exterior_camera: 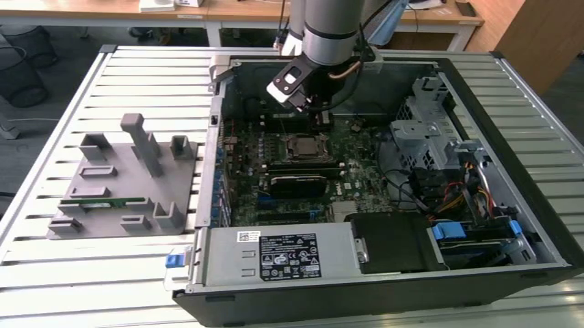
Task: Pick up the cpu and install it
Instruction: 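Close the cpu cover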
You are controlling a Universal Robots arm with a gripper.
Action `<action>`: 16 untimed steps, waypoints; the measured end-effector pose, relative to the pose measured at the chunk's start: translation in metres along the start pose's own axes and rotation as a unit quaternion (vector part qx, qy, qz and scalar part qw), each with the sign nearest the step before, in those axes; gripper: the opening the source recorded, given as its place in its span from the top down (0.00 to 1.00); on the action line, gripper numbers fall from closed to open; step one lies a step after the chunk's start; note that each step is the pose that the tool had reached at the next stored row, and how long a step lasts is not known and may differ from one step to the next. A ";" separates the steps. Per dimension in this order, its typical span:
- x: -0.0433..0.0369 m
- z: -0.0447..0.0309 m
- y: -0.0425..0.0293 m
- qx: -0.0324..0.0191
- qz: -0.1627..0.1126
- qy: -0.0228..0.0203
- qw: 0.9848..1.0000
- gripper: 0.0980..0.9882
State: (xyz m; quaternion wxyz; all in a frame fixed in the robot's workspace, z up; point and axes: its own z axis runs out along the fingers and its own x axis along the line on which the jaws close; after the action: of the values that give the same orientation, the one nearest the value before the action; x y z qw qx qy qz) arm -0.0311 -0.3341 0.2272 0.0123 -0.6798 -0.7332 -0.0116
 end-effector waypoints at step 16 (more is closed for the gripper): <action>-0.0023 0.0055 -0.0264 0.000 0.000 0.000 1.000 0.99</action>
State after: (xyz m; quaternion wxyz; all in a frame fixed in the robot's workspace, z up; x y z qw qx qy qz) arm -0.0573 -0.3382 0.2216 0.0123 -0.6798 -0.7332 -0.0116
